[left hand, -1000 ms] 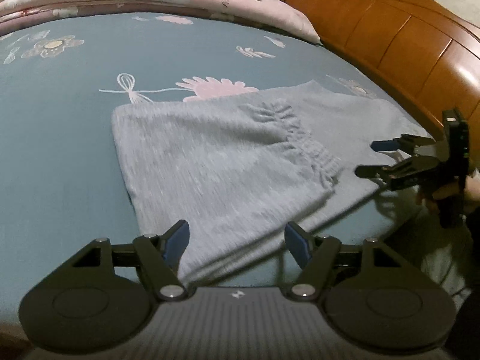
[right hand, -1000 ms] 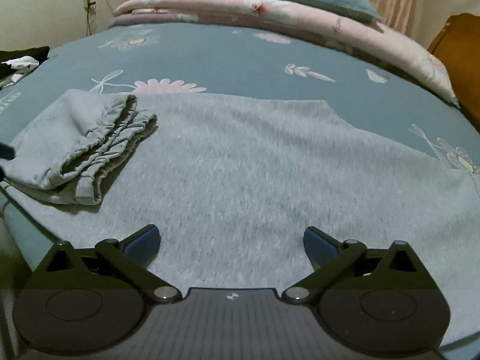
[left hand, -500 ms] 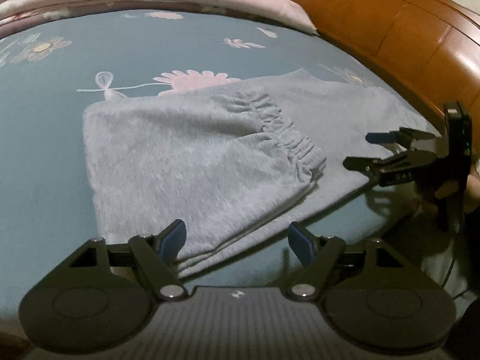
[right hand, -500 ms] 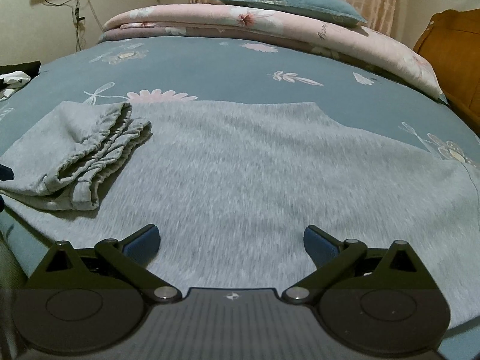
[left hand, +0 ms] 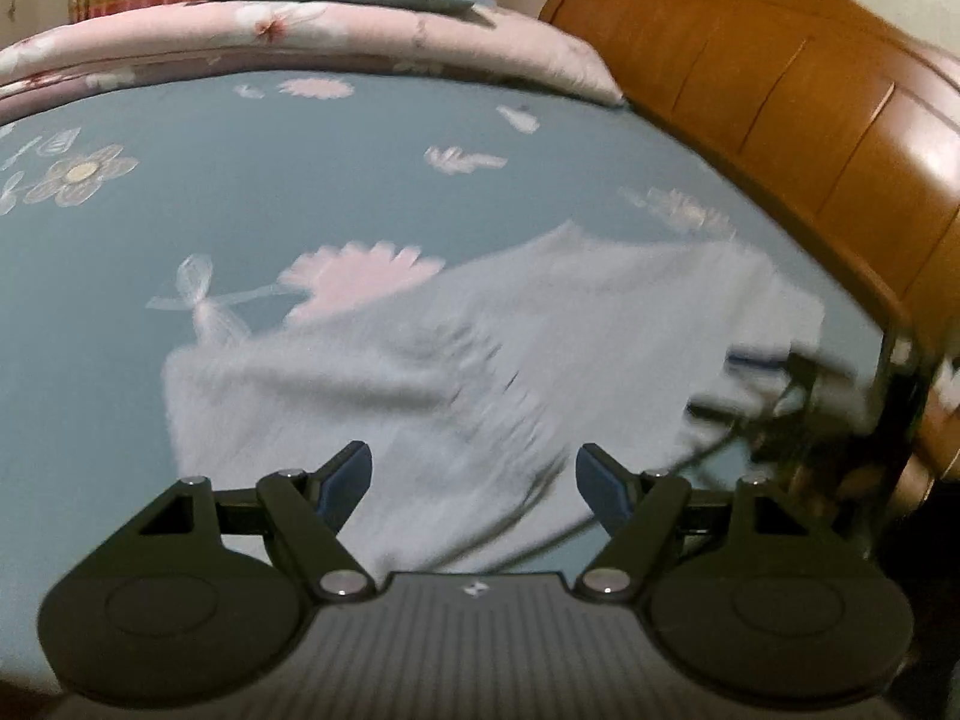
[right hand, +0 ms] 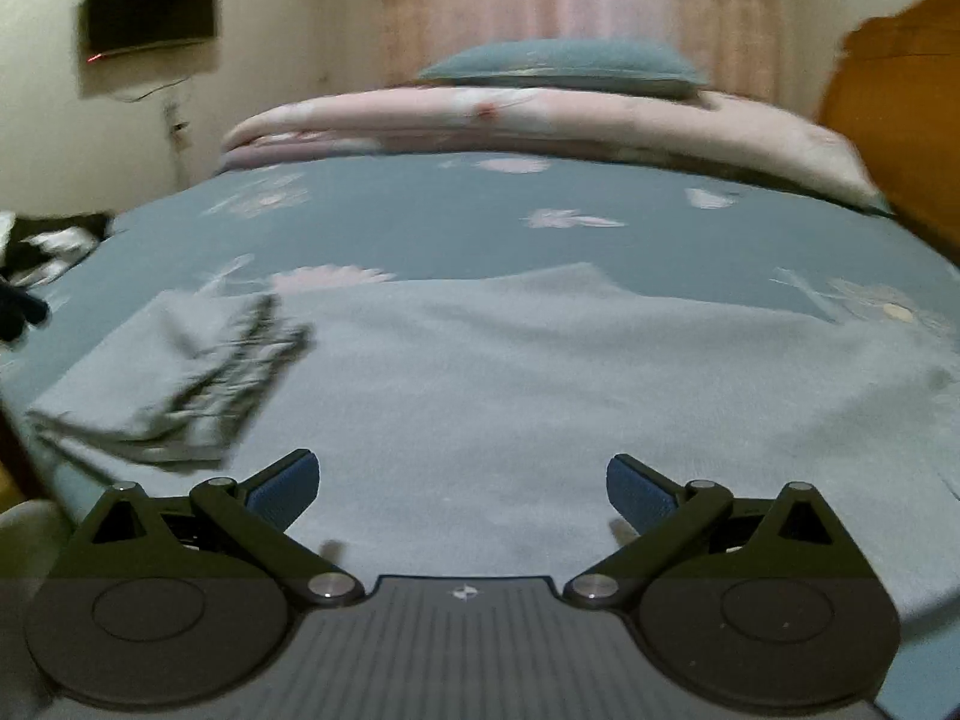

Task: Fold clothes

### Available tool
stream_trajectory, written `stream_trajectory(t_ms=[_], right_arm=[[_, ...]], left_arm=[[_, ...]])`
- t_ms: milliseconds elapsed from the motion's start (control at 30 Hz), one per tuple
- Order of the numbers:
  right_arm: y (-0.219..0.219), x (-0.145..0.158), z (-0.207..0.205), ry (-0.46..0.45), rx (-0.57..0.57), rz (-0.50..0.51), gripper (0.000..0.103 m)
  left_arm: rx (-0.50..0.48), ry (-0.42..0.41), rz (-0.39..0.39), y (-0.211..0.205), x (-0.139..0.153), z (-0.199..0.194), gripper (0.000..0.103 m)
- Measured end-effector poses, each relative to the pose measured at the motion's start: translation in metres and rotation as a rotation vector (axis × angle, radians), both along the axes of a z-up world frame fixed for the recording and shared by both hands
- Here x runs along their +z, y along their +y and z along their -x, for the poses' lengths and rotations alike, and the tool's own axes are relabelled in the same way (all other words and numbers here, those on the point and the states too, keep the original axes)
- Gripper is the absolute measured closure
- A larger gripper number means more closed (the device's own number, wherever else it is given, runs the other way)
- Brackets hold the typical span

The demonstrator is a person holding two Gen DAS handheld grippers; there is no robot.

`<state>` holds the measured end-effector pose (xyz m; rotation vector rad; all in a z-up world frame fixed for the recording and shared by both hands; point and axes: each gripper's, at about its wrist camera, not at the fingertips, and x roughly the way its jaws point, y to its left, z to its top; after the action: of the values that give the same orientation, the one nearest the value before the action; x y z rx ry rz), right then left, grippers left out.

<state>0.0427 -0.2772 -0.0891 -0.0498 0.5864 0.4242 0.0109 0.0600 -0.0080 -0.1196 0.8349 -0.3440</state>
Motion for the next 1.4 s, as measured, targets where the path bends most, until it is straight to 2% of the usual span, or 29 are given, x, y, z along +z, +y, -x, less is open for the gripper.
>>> stream_trajectory(t_ms=[67, 200, 333, 400, 467, 633, 800, 867, 1000, 1100, 1167, 1200, 1300, 1400], right_arm=[[-0.012, -0.008, -0.006, 0.077, -0.061, -0.016, 0.0], [-0.029, -0.009, 0.0, 0.057, -0.077, -0.082, 0.0], [-0.047, -0.004, 0.007, 0.012, -0.111, -0.173, 0.0], [-0.057, -0.004, 0.007, 0.023, -0.149, -0.221, 0.0], [-0.063, -0.006, 0.005, 0.045, -0.179, -0.241, 0.0], [-0.065, -0.009, 0.002, 0.063, -0.179, -0.24, 0.0], [-0.059, -0.013, 0.0, 0.06, -0.153, -0.168, 0.0], [-0.059, -0.014, -0.001, 0.063, -0.153, -0.165, 0.0], [-0.06, -0.014, -0.002, 0.066, -0.151, -0.172, 0.0], [-0.061, -0.013, -0.002, 0.068, -0.151, -0.179, 0.0], [-0.06, -0.013, -0.002, 0.067, -0.149, -0.179, 0.0], [-0.06, -0.013, -0.001, 0.066, -0.149, -0.177, 0.0], [-0.059, -0.013, -0.001, 0.065, -0.148, -0.169, 0.0], [-0.057, -0.013, -0.001, 0.064, -0.148, -0.161, 0.0]], left_arm=[[-0.003, 0.014, 0.038, -0.02, 0.012, -0.022, 0.028], [-0.009, 0.045, 0.116, -0.061, 0.036, -0.068, 0.028], [-0.061, 0.1, 0.176, -0.11, 0.035, -0.123, 0.024], [-0.068, 0.134, 0.174, -0.133, 0.021, -0.149, 0.024], [-0.056, 0.186, 0.203, -0.15, -0.005, -0.176, 0.024], [-0.024, 0.315, 0.318, -0.175, -0.064, -0.224, 0.024], [0.028, 0.327, 0.393, -0.178, -0.094, -0.254, 0.024], [0.062, 0.317, 0.432, -0.174, -0.101, -0.265, 0.024], [0.098, 0.301, 0.457, -0.171, -0.102, -0.284, 0.024], [0.065, 0.294, 0.516, -0.174, -0.087, -0.28, 0.024], [0.0, 0.296, 0.565, -0.186, -0.08, -0.271, 0.023], [-0.04, 0.303, 0.57, -0.195, -0.078, -0.268, 0.023], [-0.135, 0.304, 0.499, -0.228, -0.081, -0.262, 0.023], [-0.123, 0.299, 0.44, -0.244, -0.094, -0.271, 0.023]])
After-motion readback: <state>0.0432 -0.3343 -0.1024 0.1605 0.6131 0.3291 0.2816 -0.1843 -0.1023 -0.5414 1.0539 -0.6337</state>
